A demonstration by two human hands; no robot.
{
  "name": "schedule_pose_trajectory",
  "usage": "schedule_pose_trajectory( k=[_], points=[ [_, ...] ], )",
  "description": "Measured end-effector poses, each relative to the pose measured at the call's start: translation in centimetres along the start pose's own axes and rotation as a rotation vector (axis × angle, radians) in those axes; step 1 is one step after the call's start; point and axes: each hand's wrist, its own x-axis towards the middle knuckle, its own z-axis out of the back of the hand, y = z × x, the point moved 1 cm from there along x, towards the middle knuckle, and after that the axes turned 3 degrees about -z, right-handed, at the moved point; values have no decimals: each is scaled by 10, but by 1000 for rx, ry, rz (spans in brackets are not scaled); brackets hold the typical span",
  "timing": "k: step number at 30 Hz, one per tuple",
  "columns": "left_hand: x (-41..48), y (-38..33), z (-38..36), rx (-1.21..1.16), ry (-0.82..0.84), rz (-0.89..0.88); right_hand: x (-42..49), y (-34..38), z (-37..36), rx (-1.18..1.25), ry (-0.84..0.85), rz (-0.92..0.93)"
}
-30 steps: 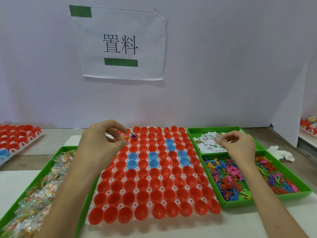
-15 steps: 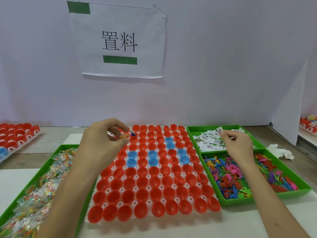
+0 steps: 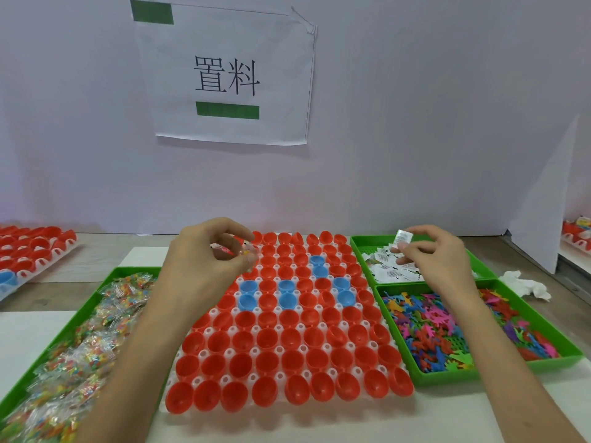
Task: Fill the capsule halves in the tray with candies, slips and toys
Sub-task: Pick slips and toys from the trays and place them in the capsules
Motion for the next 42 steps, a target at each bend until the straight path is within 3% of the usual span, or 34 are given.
schedule_pose_trajectory(
  k=[7, 13, 20, 27, 33, 38, 42],
  points=[
    [-9, -14, -23, -453, 82, 74, -43, 83, -9, 223, 384, 107],
    [-17, -23, -42, -594, 69, 82, -77, 117, -14, 320, 603, 216],
    [-20, -30, -46, -798, 112, 139, -78, 115, -19, 186, 478, 210],
    [-21, -35, -42, -621, 170, 36, -77, 111, -19, 116, 418, 236],
    [-21, -33, -43, -628, 92, 63, -74, 116, -11, 53, 542, 241],
    [-19, -32, -39, -616, 63, 44, -40, 92, 30, -230, 405, 161],
    [-19, -32, -40, -578, 48, 47, -16, 49, 39, -542, 463, -27]
  ],
)
